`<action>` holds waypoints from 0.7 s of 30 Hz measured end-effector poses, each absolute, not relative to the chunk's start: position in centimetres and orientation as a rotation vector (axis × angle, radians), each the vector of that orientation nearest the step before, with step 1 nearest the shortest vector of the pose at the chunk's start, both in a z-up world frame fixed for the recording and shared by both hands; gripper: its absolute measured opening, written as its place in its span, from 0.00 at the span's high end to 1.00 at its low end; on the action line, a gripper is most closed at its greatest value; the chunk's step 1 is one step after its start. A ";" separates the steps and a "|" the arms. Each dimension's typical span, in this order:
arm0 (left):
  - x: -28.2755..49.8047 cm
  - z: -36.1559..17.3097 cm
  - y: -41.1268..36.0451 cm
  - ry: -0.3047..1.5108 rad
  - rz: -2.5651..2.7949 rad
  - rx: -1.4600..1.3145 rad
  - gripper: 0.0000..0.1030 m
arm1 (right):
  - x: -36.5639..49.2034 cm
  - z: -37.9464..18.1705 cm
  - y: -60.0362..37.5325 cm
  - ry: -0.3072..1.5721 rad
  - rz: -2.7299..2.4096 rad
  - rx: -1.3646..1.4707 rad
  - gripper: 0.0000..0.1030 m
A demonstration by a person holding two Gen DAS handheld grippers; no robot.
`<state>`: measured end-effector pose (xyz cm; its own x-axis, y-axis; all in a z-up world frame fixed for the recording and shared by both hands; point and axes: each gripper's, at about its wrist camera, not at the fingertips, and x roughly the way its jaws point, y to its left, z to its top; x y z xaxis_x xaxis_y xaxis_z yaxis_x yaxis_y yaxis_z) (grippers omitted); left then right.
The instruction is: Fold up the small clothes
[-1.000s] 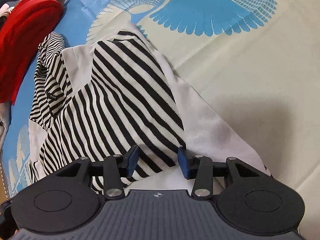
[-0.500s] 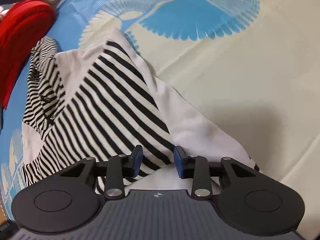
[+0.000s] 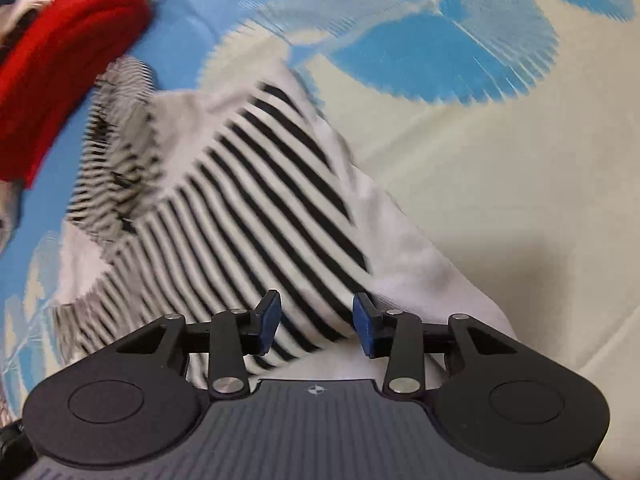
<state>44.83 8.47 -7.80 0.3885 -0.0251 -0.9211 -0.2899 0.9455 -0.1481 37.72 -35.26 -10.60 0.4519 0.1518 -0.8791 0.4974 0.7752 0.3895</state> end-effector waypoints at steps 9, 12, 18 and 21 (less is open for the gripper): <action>44.6 -7.4 10.1 1.146 0.220 -0.326 0.70 | 37.7 -13.6 -37.9 1.179 -0.360 0.717 0.60; 44.7 -6.9 9.2 1.133 0.178 -0.298 0.70 | 37.9 -12.2 -37.2 1.130 -0.328 0.656 0.59; 44.8 -8.6 8.9 1.188 0.162 -0.323 0.70 | 38.1 -13.1 -37.4 1.168 -0.330 0.643 0.56; 44.8 -9.3 8.8 1.216 0.172 -0.317 0.70 | 38.0 -12.4 -37.2 1.156 -0.326 0.647 0.55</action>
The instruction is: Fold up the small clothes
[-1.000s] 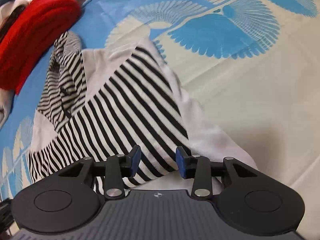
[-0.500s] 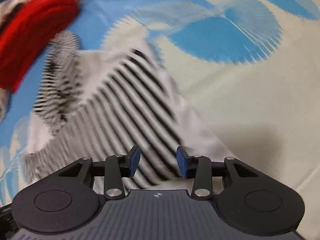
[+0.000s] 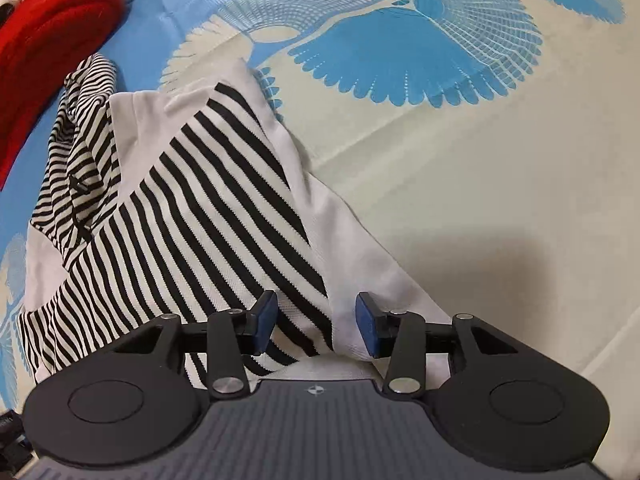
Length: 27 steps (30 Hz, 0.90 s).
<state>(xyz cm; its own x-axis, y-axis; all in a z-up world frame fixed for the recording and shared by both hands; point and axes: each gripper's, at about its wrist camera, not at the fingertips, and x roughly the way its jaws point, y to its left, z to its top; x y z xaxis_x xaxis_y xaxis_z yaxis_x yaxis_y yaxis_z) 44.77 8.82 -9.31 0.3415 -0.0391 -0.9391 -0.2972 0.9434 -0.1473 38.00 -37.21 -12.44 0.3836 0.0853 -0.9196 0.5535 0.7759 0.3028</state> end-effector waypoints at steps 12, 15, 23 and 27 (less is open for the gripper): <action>44.7 -10.0 6.4 1.255 0.085 -0.255 0.70 | 38.7 -13.1 -35.3 1.245 -0.204 0.663 0.52; 44.8 -8.5 5.8 1.204 0.089 -0.201 0.70 | 38.9 -11.0 -34.8 1.169 -0.186 0.569 0.52; 45.0 -5.6 4.2 1.089 0.090 -0.112 0.70 | 39.1 -6.6 -33.7 1.009 -0.167 0.322 0.52; 45.1 -4.2 3.6 1.030 0.087 -0.089 0.70 | 38.7 -5.1 -33.3 0.952 -0.146 0.217 0.52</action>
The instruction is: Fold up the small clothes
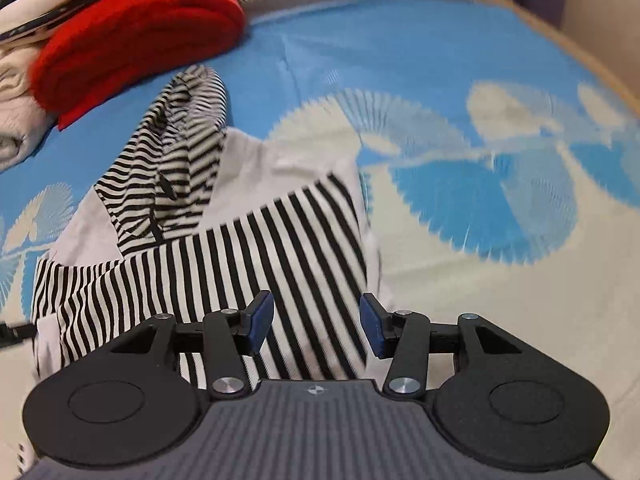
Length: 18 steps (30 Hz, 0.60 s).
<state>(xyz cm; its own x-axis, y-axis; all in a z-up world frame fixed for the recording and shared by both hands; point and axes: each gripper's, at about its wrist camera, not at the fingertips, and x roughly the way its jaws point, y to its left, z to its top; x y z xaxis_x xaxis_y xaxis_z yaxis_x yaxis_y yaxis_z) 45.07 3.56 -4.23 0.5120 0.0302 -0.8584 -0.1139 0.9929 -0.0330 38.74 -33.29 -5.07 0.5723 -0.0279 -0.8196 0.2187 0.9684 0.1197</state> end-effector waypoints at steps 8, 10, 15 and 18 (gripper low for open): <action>44.4 -1.0 3.1 0.885 0.072 -0.021 0.70 | 37.8 -3.9 -33.6 0.932 -0.129 0.143 0.52; 44.1 -0.4 3.1 0.865 0.061 -0.012 0.70 | 37.5 -3.8 -33.9 0.931 -0.131 0.138 0.52; 43.4 1.3 2.9 0.780 0.064 0.013 0.70 | 36.9 -3.7 -34.8 0.928 -0.135 0.144 0.52; 43.3 1.8 2.5 0.746 0.075 0.030 0.70 | 36.5 -3.5 -35.3 0.923 -0.135 0.142 0.52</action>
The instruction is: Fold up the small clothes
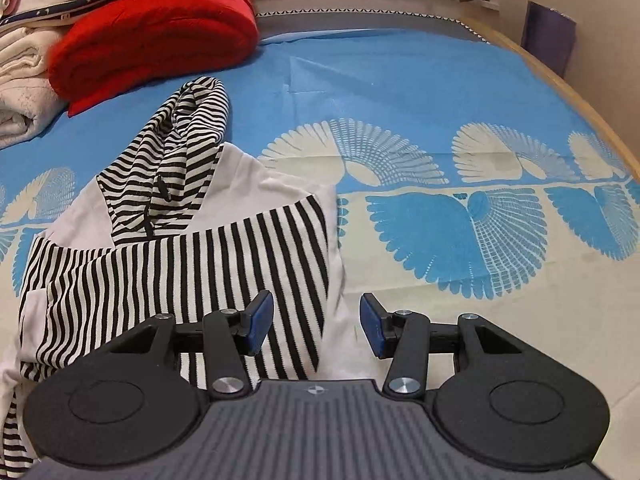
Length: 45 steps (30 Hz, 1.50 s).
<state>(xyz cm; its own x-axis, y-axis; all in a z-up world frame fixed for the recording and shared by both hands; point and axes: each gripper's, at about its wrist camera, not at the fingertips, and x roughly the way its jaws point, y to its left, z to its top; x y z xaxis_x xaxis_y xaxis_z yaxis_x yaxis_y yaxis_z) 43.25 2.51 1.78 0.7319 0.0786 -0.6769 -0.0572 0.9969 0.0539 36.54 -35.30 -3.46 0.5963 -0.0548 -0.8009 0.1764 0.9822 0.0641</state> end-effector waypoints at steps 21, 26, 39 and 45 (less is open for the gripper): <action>48.6 5.8 1.2 0.812 0.128 -0.096 0.53 | 36.8 -2.3 -36.5 0.897 -0.138 0.169 0.52; 55.8 6.6 -0.8 0.808 0.121 -0.090 0.47 | 37.2 -2.5 -35.8 0.901 -0.121 0.149 0.52; 75.0 -2.5 -4.3 0.872 -0.042 -0.029 0.84 | 38.8 -4.2 -36.8 0.926 -0.202 0.173 0.67; 80.9 -6.6 -5.8 0.873 -0.048 -0.004 0.50 | 39.7 -5.0 -36.8 0.937 -0.201 0.151 0.74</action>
